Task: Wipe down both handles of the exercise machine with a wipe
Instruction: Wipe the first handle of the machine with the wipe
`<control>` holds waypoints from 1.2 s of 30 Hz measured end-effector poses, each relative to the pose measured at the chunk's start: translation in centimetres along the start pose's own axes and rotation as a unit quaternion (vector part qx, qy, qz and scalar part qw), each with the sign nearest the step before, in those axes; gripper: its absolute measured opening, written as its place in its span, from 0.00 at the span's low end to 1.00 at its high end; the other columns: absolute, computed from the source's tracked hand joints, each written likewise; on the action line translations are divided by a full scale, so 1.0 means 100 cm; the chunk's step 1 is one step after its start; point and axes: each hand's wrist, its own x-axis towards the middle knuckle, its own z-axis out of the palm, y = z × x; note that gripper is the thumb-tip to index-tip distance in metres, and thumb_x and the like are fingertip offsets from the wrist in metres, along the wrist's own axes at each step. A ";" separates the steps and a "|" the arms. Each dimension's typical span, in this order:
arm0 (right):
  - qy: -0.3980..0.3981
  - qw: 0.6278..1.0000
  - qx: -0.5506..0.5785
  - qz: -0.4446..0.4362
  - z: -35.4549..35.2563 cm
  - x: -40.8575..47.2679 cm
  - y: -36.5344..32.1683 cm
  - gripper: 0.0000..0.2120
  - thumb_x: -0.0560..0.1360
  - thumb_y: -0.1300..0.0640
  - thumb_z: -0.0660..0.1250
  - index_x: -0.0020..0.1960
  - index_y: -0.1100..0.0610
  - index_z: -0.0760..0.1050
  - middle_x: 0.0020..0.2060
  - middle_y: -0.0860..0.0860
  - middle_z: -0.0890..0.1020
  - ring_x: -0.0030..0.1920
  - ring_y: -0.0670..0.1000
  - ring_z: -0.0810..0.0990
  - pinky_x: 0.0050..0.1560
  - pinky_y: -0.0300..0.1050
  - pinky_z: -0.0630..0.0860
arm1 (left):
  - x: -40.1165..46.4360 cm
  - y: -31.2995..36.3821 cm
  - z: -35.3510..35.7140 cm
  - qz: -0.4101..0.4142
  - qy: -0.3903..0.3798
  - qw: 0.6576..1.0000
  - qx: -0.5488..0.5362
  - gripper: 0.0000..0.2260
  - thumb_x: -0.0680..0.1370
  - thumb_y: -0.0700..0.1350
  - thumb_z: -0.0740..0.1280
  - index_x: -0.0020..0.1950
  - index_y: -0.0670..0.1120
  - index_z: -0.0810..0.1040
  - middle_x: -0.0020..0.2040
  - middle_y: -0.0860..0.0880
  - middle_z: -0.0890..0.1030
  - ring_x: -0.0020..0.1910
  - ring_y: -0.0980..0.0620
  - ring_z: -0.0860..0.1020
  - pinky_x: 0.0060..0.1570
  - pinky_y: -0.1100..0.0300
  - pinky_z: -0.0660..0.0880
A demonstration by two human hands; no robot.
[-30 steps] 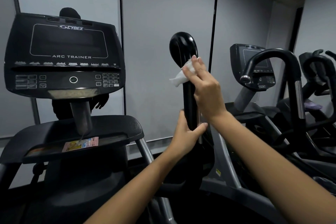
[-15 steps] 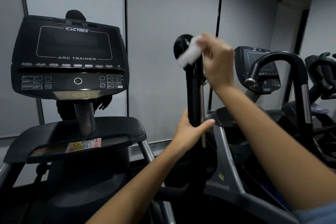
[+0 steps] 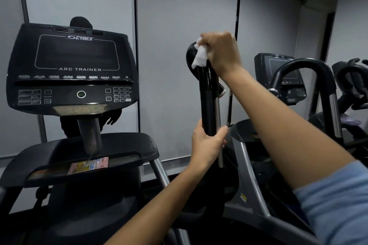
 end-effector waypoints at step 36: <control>0.083 0.984 0.142 0.064 -0.005 -0.105 -0.015 0.15 0.76 0.62 0.61 0.60 0.62 0.78 0.63 0.60 0.76 0.63 0.55 0.76 0.64 0.40 0.70 | 0.002 0.016 -0.017 -0.132 -0.103 0.984 -0.065 0.32 0.79 0.63 0.39 0.47 0.45 0.77 0.35 0.44 0.78 0.36 0.48 0.77 0.44 0.55 0.77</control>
